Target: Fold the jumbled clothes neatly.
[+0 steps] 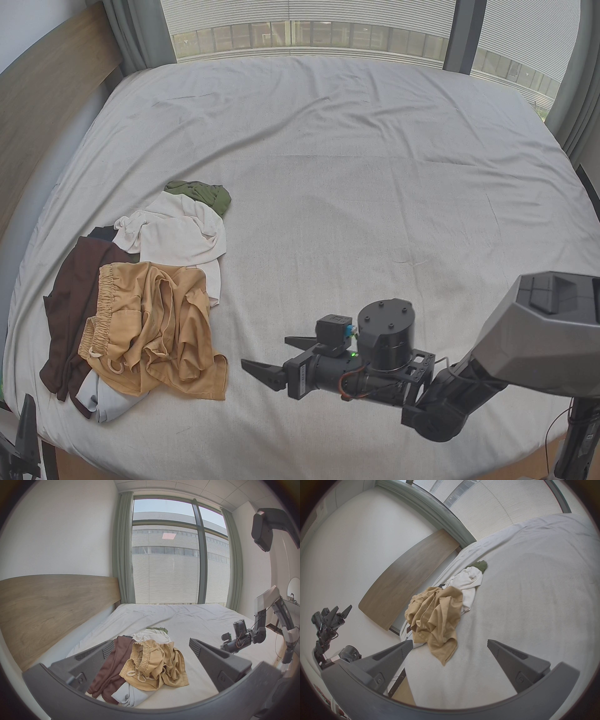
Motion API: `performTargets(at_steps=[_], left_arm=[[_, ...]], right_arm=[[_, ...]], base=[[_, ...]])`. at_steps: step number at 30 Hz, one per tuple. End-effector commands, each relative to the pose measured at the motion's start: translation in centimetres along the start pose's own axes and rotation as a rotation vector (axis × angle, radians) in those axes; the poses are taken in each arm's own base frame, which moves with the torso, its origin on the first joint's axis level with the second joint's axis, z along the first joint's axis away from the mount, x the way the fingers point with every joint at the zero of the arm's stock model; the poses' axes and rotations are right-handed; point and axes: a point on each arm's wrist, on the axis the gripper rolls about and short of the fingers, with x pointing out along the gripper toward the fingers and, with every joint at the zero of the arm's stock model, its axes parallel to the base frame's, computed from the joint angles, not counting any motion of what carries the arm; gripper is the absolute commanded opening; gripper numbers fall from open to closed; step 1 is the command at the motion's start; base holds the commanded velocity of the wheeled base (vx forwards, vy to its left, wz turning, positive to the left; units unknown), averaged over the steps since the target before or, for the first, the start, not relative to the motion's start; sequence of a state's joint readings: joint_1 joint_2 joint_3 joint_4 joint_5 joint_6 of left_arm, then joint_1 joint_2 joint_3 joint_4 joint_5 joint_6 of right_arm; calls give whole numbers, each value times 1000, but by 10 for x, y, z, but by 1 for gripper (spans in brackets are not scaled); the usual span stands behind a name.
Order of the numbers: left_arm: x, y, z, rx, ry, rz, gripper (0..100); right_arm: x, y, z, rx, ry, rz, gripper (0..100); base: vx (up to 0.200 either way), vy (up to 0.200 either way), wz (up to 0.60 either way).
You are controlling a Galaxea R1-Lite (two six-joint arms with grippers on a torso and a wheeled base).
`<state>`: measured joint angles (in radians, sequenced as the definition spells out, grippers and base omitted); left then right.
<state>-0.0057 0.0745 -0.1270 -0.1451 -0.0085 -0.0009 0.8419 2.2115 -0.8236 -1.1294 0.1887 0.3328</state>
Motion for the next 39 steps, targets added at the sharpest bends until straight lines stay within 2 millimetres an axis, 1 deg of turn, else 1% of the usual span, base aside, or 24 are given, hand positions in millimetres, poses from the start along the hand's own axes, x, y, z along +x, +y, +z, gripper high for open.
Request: performTargets(at_steps=[1, 4, 6, 9, 15, 22, 25, 28, 31, 33, 34, 39], left_arm=[[4, 0, -3, -4, 47, -13, 100], [3, 0, -5, -4, 50, -13, 100], [3, 0, -4, -6, 46, -13, 100], [3, 0, -4, -6, 47, -12, 100], [5, 0, -2, -9, 53, -4, 100], [7, 0, -3, -7, 72, -5, 100], [6, 0, -5, -7, 73, -7, 100], [5, 0, -7, -6, 72, -5, 100], [5, 0, -9, -5, 75, -7, 100], [5, 0, -9, -5, 75, -7, 100], [4, 0, -12, -2, 75, -9, 100], [2, 0, -16, -2, 64, -7, 100]], right_arm=[[22, 9, -21, 11, 41, 33, 100], [31, 7, -28, 13, 54, 33, 100], [38, 9, -32, 10, 55, 43, 100], [46, 7, -38, 10, 62, 44, 100], [55, 5, -49, 12, 77, 45, 100], [63, 8, -47, 34, 73, 53, 100], [69, 8, -48, 41, 101, 44, 100], [76, 12, -49, 60, 122, 47, 100], [83, 16, -54, 72, 141, 51, 100], [84, 16, -54, 74, 142, 53, 100], [92, 18, -58, 73, 146, 59, 100], [101, 21, -64, 107, 172, 59, 100]], base=[[0, 0, 0], [0, 0, 0], [0, 0, 0], [0, 0, 0], [0, 0, 0], [0, 0, 0], [0, 0, 0], [0, 0, 0], [0, 0, 0], [0, 0, 0], [0, 0, 0], [0, 0, 0]])
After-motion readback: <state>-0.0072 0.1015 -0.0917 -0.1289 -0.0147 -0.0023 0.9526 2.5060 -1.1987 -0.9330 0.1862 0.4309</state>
